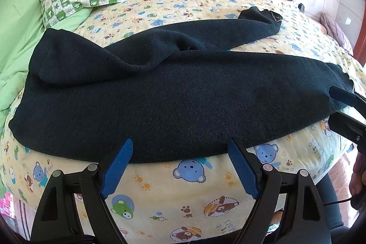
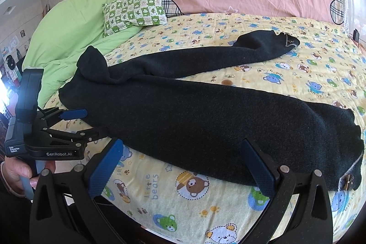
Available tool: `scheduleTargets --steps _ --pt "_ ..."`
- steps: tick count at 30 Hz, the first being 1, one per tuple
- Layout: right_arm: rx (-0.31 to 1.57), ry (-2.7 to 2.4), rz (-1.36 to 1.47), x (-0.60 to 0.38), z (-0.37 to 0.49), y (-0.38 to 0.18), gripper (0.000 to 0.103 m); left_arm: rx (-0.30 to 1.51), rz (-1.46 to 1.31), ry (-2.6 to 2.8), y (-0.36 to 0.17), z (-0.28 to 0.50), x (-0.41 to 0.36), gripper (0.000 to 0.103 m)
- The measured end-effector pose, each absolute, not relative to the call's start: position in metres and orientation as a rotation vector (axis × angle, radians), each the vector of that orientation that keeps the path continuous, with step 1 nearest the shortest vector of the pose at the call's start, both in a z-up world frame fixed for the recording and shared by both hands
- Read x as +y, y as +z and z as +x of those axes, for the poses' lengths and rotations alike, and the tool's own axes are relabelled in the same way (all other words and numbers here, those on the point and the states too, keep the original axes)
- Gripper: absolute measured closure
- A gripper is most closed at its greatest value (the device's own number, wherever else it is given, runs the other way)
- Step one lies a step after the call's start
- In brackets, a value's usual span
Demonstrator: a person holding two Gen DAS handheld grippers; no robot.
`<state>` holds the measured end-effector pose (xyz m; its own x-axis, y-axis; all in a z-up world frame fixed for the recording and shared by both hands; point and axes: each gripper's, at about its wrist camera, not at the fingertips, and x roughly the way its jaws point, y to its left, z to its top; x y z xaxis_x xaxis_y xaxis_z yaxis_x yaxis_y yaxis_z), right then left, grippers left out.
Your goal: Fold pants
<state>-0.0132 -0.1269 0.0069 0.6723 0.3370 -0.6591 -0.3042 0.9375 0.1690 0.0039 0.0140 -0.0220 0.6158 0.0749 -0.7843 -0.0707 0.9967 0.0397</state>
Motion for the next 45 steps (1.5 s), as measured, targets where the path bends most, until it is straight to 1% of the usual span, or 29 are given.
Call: scheduleTargets --steps 45 --pt "0.756 0.362 0.088 -0.1332 -0.0094 0.0086 0.0 0.925 -0.015 0.078 -0.0165 0.0129 0.0181 0.018"
